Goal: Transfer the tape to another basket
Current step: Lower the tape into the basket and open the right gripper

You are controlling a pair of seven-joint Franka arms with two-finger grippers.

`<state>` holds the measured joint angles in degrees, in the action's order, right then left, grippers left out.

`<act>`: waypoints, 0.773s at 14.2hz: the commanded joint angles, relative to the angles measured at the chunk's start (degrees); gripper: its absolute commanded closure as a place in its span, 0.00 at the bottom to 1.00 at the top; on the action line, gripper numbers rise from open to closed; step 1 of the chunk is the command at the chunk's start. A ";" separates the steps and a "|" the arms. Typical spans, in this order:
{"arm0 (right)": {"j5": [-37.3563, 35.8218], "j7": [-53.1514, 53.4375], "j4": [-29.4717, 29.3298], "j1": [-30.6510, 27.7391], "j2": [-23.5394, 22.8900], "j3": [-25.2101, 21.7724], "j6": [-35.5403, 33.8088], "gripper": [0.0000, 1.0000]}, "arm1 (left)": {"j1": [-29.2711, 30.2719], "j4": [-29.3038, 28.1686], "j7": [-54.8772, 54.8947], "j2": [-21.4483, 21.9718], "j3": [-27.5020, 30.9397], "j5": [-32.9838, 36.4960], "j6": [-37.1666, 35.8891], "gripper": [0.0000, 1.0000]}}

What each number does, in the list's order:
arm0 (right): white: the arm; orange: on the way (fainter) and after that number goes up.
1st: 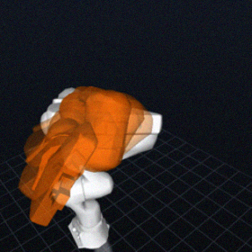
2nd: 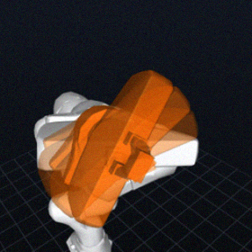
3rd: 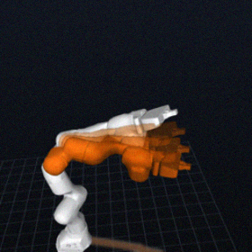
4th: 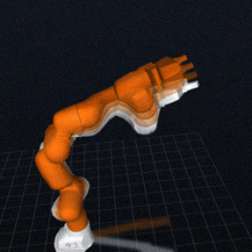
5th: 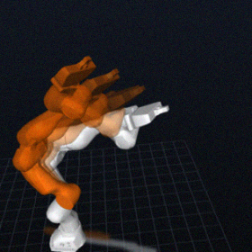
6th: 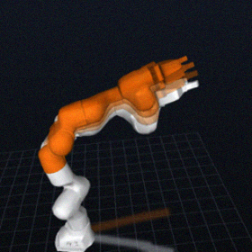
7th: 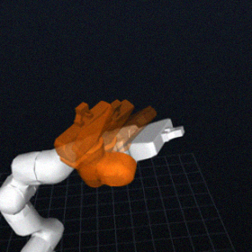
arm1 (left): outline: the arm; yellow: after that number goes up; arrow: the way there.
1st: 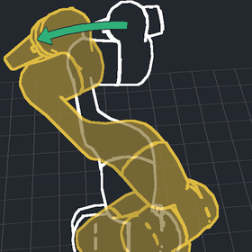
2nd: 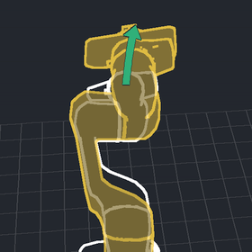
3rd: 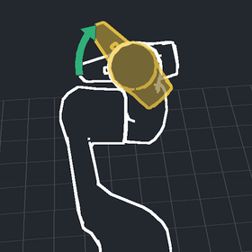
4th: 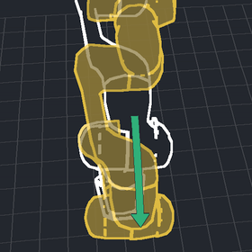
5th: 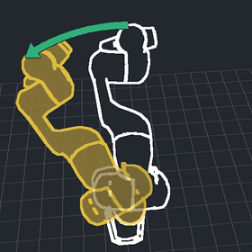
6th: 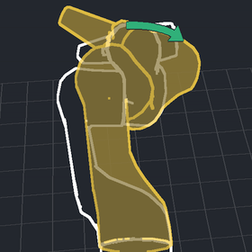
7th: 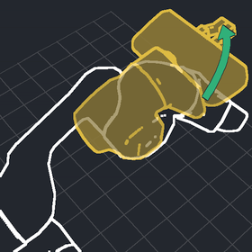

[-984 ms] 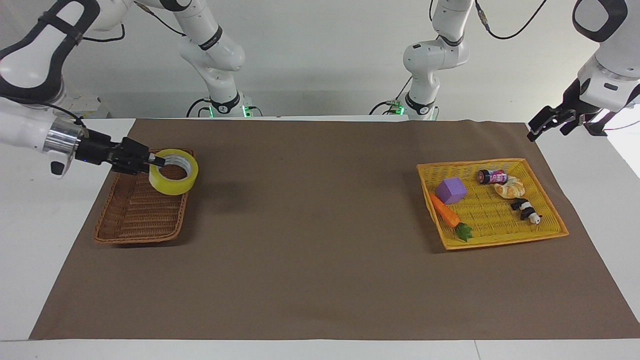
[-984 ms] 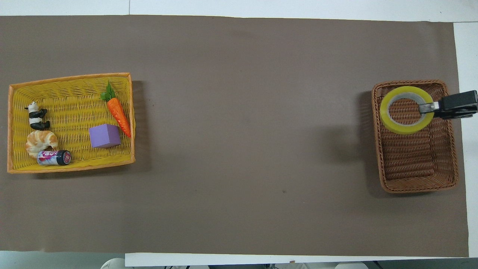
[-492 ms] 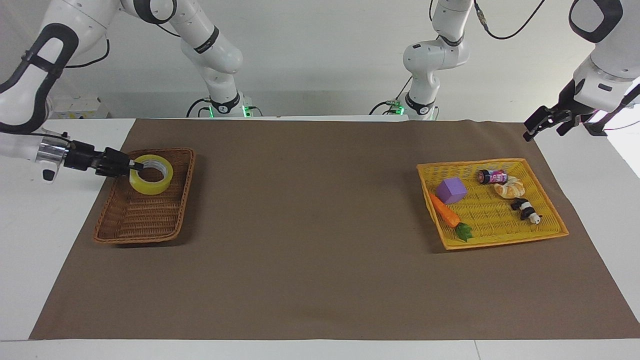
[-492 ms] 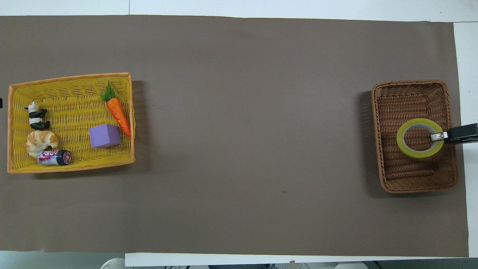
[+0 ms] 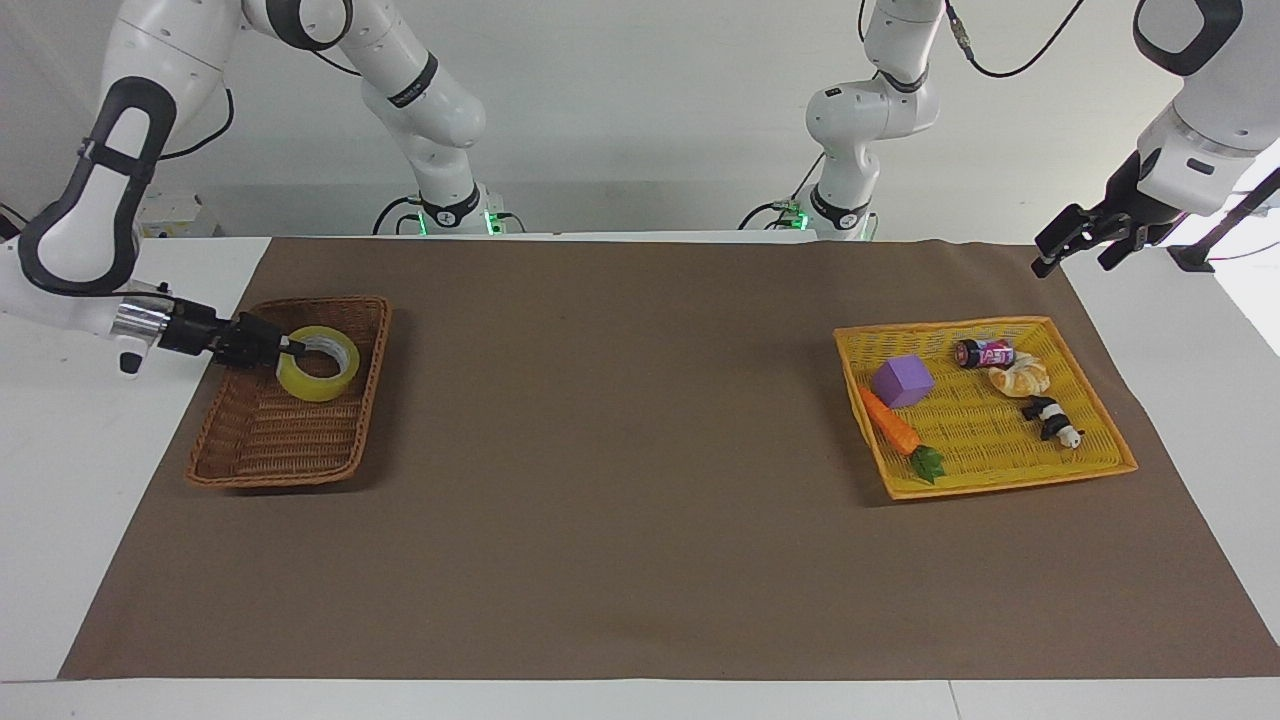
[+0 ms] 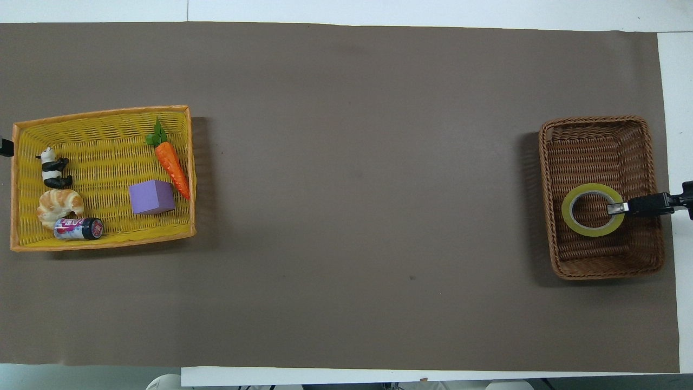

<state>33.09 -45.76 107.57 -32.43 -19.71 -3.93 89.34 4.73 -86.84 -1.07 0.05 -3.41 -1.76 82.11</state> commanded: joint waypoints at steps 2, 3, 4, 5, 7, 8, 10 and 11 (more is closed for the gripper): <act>-0.83 -1.43 0.45 -0.62 0.82 0.76 0.74 0.00 | -1.92 1.33 0.46 0.04 -0.02 0.09 -3.27 0.00; -0.92 -2.13 0.53 -0.44 0.82 0.76 1.01 0.00 | -2.36 1.24 0.28 0.13 -0.02 0.09 -3.27 0.00; -0.92 -3.10 0.53 -0.36 0.82 0.76 1.27 0.00 | -2.88 1.06 0.28 0.13 -0.11 0.79 -3.19 0.00; -1.01 -3.80 0.45 -0.35 0.82 0.76 1.27 0.00 | -3.06 0.45 0.37 0.56 -0.19 1.58 -2.92 0.00; -1.18 -4.16 0.10 -0.09 0.82 0.76 1.27 0.00 | -2.71 -2.18 0.19 1.88 -0.20 1.59 -2.66 0.00; -1.88 -4.16 -0.25 0.08 0.99 0.76 1.36 0.00 | -2.36 -2.45 0.19 2.06 -0.20 1.59 -3.01 0.00; -3.99 -4.77 -0.43 2.01 2.30 1.11 3.55 0.00 | -2.18 -2.45 0.28 2.06 0.15 1.59 -2.66 0.00; -5.48 -6.26 -0.78 3.06 3.27 1.11 4.34 0.00 | -2.18 -2.45 0.19 2.06 0.16 1.59 -2.75 0.00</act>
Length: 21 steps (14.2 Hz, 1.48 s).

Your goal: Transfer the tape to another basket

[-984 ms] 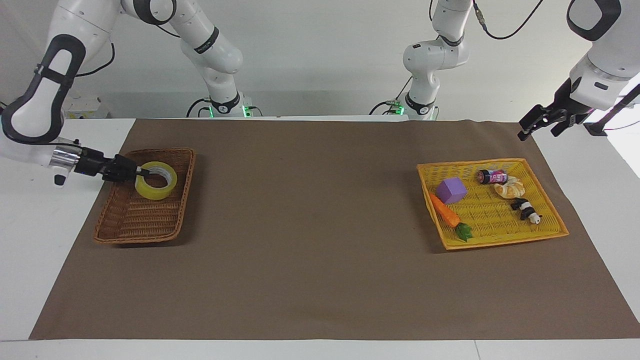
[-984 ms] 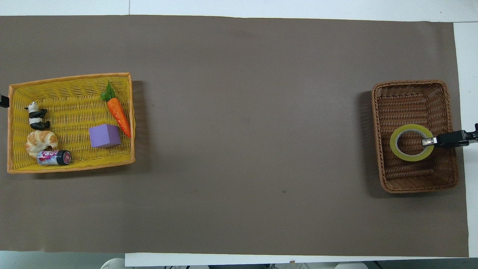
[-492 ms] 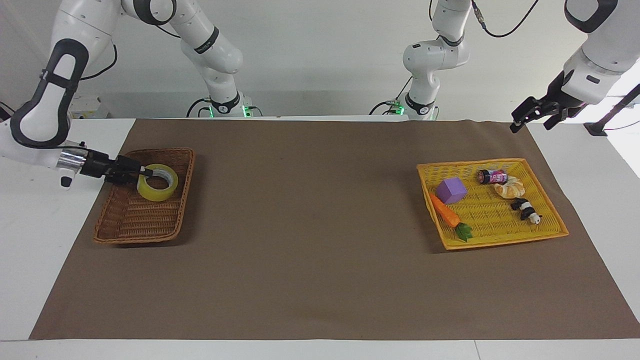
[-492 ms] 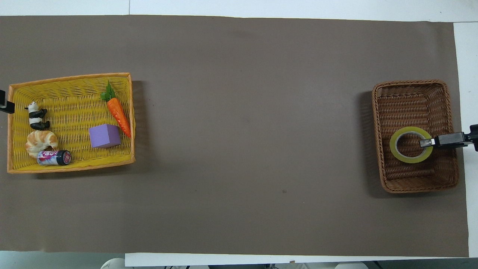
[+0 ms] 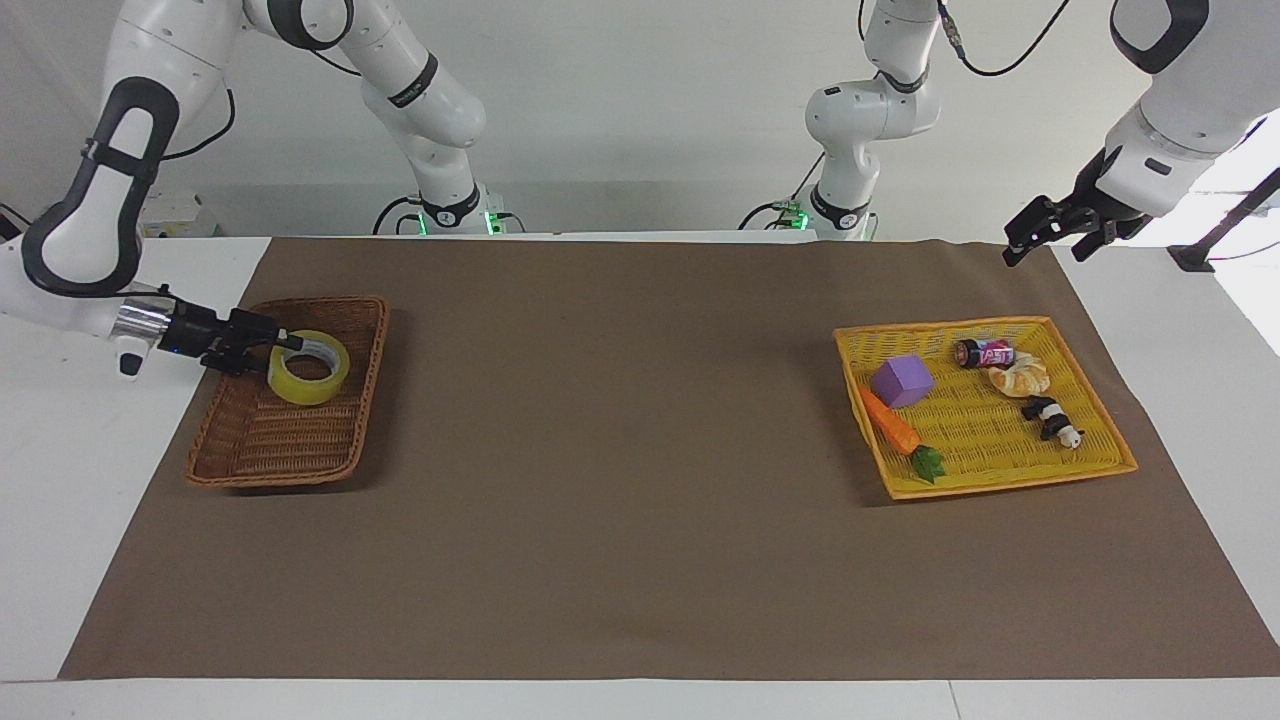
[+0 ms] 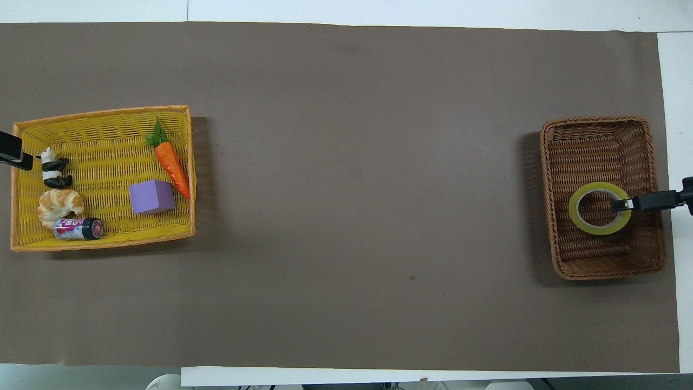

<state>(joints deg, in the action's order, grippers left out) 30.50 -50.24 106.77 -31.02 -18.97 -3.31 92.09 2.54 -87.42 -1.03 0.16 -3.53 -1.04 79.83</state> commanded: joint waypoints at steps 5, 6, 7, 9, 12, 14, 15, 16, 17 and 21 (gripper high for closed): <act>-16.76 -2.32 -0.95 10.26 10.25 0.50 5.99 0.00 | 0.01 -1.88 0.06 1.86 0.28 0.86 -0.46 0.00; -18.79 -1.27 -1.56 11.76 11.83 0.50 6.26 0.00 | 0.01 -1.88 0.06 1.95 0.28 0.86 -0.46 0.00; -20.11 -0.22 -2.00 13.25 13.07 0.59 6.26 0.00 | 0.01 -1.88 0.06 1.95 0.28 0.86 -0.38 0.00; -23.37 7.57 -2.97 17.20 16.05 0.68 5.83 0.00 | 0.01 -1.88 0.06 1.86 0.28 0.86 -0.37 0.00; -25.22 24.53 -3.23 21.96 20.27 0.77 2.33 0.00 | 0.01 -1.88 0.06 1.95 0.28 0.86 -0.37 0.00; -28.55 31.06 -5.41 24.15 21.16 0.85 -1.19 0.00 | 0.01 -1.88 0.06 1.95 0.28 0.86 -0.46 0.00; -30.48 33.17 -7.96 24.25 20.90 0.94 -3.03 0.00 | 0.01 -1.88 0.06 1.95 0.28 0.86 -0.38 0.00; -31.37 35.28 -10.85 24.34 20.64 0.94 -5.14 0.00 | 0.01 -1.88 0.06 1.95 0.28 0.86 -0.37 0.00; -31.55 37.04 -13.23 24.69 20.38 0.94 -7.08 0.00 | 0.01 -1.88 0.06 1.95 0.28 0.86 -0.37 0.00; -31.29 37.94 -26.25 25.22 14.40 1.12 -15.35 0.00 | 0.01 -1.88 0.06 1.95 0.28 0.86 -0.37 0.00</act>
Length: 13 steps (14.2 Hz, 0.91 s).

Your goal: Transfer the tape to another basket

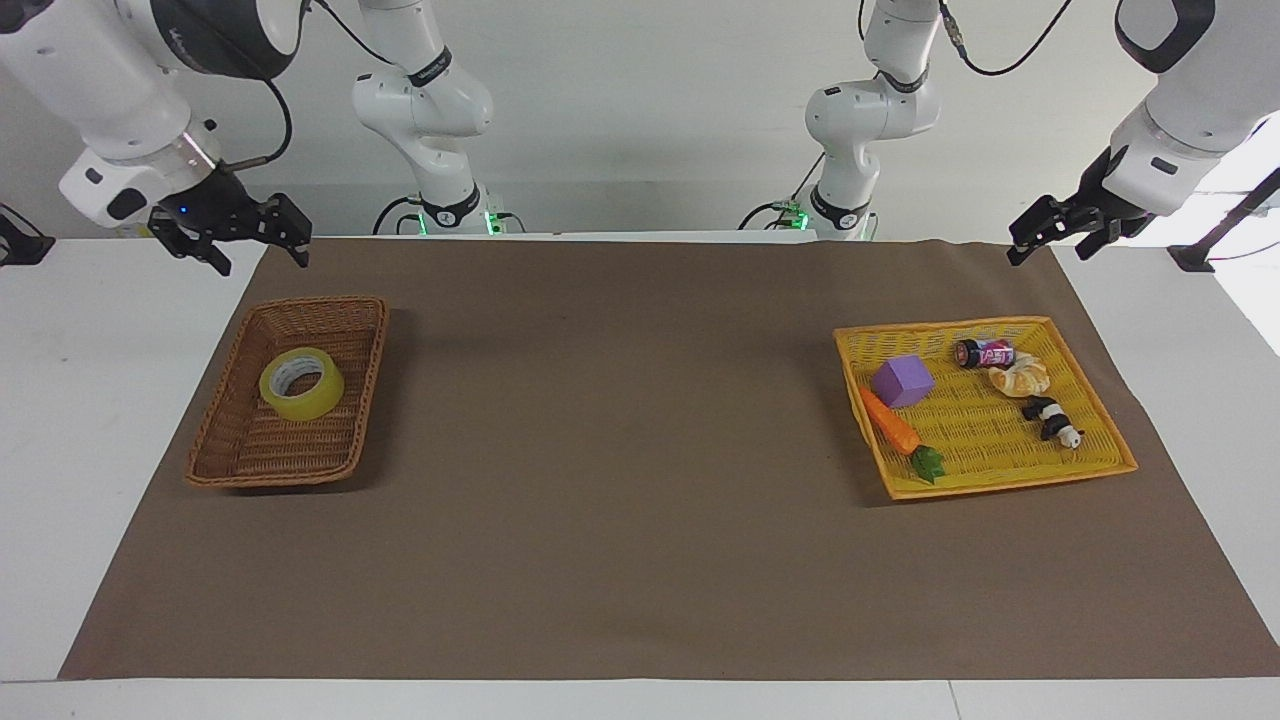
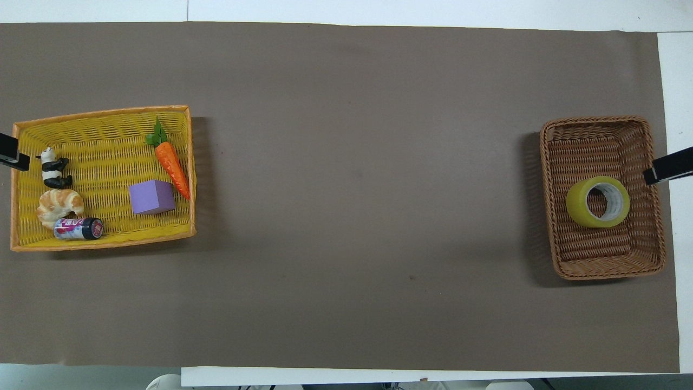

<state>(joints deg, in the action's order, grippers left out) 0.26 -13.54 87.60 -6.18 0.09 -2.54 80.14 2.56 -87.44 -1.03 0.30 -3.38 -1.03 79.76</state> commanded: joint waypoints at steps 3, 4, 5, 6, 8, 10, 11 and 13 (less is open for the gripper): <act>-1.31 2.99 -5.25 7.03 -4.14 -4.38 -2.97 0.00 | -0.01 -1.86 0.06 1.73 0.12 0.86 -0.40 0.00; -1.31 3.25 -5.34 8.10 -4.14 -5.10 -2.97 0.00 | -0.01 -1.86 0.06 1.81 0.12 0.86 -0.40 0.00; -1.31 3.34 -4.90 8.37 -3.70 -5.45 -2.97 0.00 | -0.01 -1.86 0.15 1.81 0.12 0.86 -0.31 0.00; -1.31 3.43 -3.85 8.37 -2.74 -5.46 -3.06 0.00 | -0.01 -1.86 0.15 1.81 0.12 0.86 -0.31 0.00; -1.31 4.39 -1.04 9.07 -0.28 -5.63 -2.97 0.00 | -0.01 -1.86 0.06 1.81 0.12 0.86 -0.31 0.00; -1.31 4.75 -0.33 8.99 0.17 -6.07 -2.54 0.00 | -0.01 -1.86 0.06 1.81 0.12 0.86 -0.40 0.00; -1.31 4.75 0.37 8.99 0.43 -6.07 -1.92 0.00 | -0.01 -1.86 0.06 1.81 0.12 0.86 -0.31 0.00; -1.40 4.84 2.39 8.81 1.57 -6.07 -1.48 0.00 | -0.01 -1.86 0.06 1.81 0.12 0.86 -0.40 0.00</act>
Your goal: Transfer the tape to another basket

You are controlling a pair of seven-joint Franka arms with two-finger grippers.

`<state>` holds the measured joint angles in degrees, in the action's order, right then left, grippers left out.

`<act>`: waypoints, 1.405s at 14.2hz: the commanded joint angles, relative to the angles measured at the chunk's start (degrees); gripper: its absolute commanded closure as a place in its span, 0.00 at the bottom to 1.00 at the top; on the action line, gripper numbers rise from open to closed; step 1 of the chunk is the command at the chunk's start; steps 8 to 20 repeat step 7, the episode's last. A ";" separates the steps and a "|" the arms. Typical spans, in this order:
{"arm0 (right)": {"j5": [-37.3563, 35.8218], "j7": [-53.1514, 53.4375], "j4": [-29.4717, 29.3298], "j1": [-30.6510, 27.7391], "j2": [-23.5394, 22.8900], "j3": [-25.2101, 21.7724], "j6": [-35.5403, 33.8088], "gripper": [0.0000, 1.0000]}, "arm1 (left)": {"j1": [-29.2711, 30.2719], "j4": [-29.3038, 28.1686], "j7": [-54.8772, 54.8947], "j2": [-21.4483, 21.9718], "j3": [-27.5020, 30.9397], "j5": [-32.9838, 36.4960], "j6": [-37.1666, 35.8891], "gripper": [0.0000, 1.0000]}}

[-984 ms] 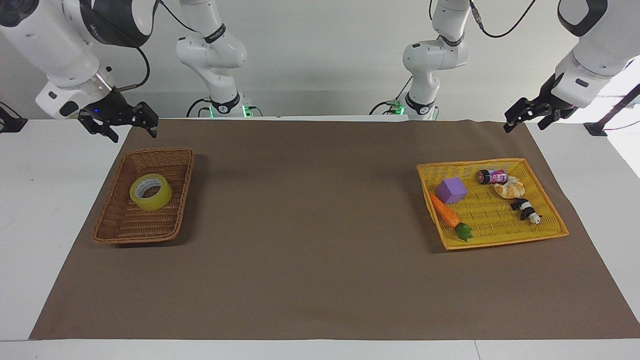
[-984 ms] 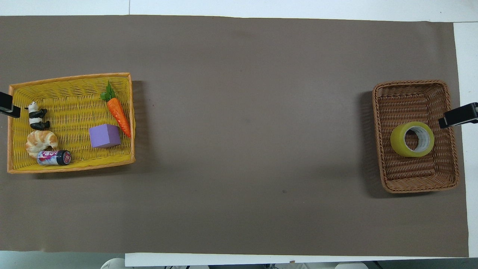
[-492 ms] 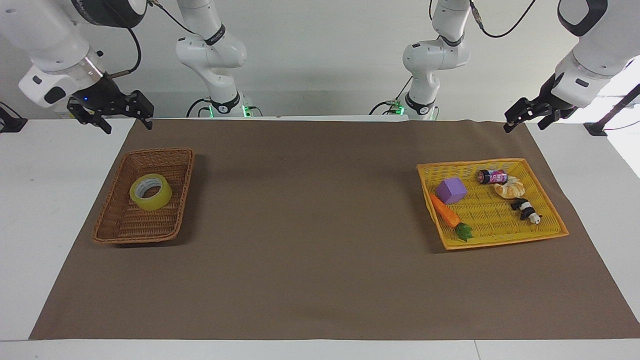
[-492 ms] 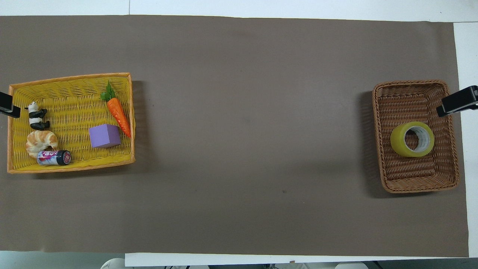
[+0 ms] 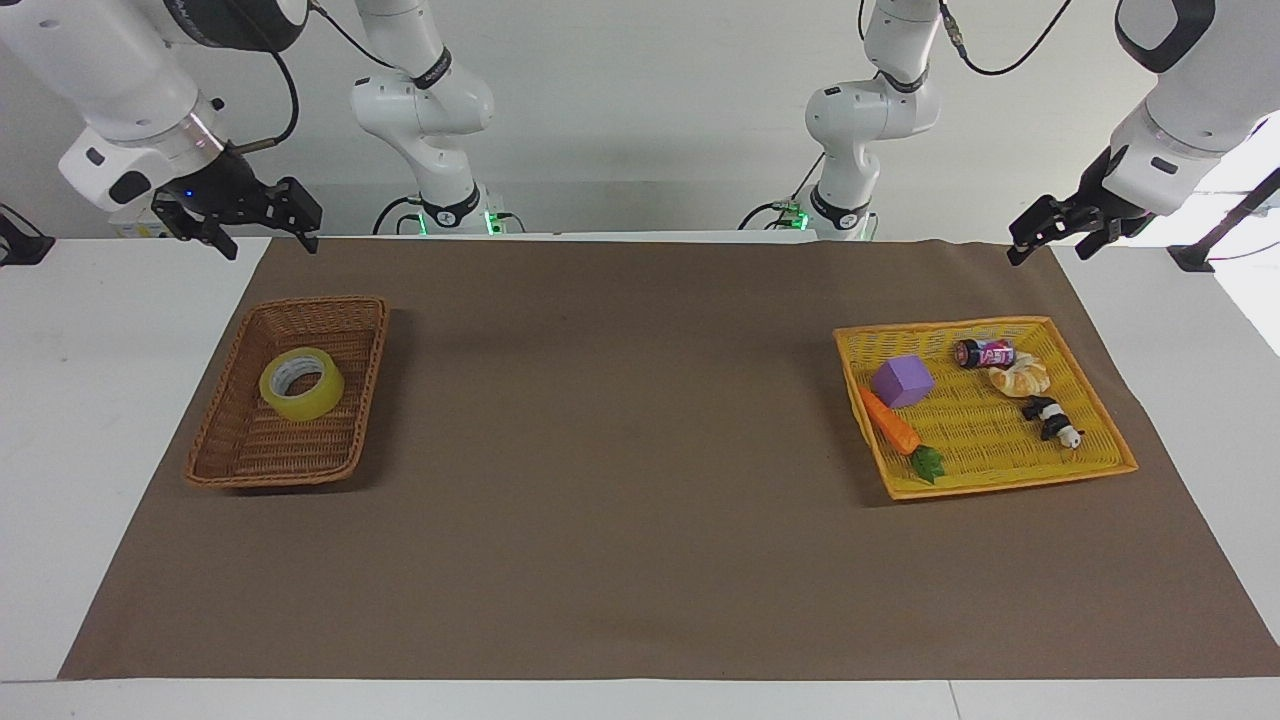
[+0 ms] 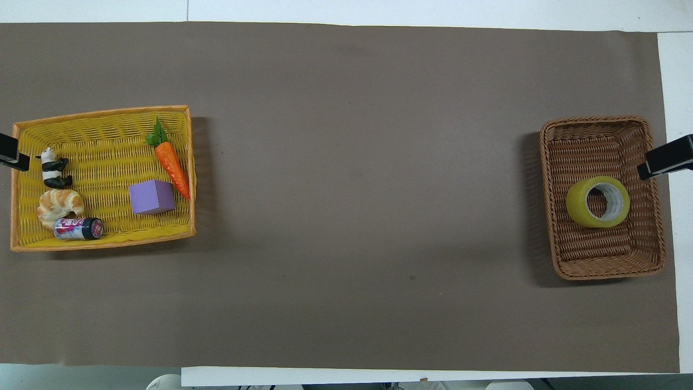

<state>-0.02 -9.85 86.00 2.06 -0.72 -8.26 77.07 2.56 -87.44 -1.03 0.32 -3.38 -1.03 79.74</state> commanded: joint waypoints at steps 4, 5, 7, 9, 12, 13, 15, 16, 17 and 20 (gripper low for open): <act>-2.00 1.15 4.27 -0.04 2.48 -0.18 3.26 0.00 | -0.01 -1.86 0.06 1.70 0.12 0.86 -0.28 0.00; -2.09 1.24 4.27 -0.04 2.48 -0.09 3.26 0.00 | -0.01 -1.86 0.06 1.79 0.12 0.86 -0.28 0.00; -2.35 1.15 4.27 -0.04 2.56 -0.09 3.26 0.00 | -0.01 -1.86 0.06 1.79 0.12 0.86 -0.28 0.00; -2.35 1.15 4.27 -0.04 2.56 -0.09 3.26 0.00 | -0.01 -1.86 0.06 1.79 0.12 0.86 -0.28 0.00; -2.35 1.15 4.27 -0.04 2.56 -0.09 3.26 0.00 | -0.01 -1.86 0.06 1.79 0.12 0.86 -0.28 0.00; -2.35 1.15 4.27 -0.04 2.56 -0.09 3.26 0.00 | -0.01 -1.86 0.06 1.79 0.12 0.86 -0.28 0.00; -2.35 1.15 4.27 -0.04 2.56 -0.09 3.26 0.00 | -0.01 -1.86 0.06 1.79 0.12 0.86 -0.28 0.00; -2.35 1.15 4.27 -0.04 2.56 -0.09 3.26 0.00 | -0.01 -1.86 0.06 1.79 0.12 0.86 -0.28 0.00; -2.35 1.15 4.27 -0.04 2.56 -0.09 3.26 0.00 | -0.01 -1.86 0.06 1.79 0.12 0.86 -0.28 0.00; -2.35 1.15 4.27 -0.04 2.56 -0.09 3.26 0.00 | -0.01 -1.86 0.06 1.79 0.12 0.86 -0.28 0.00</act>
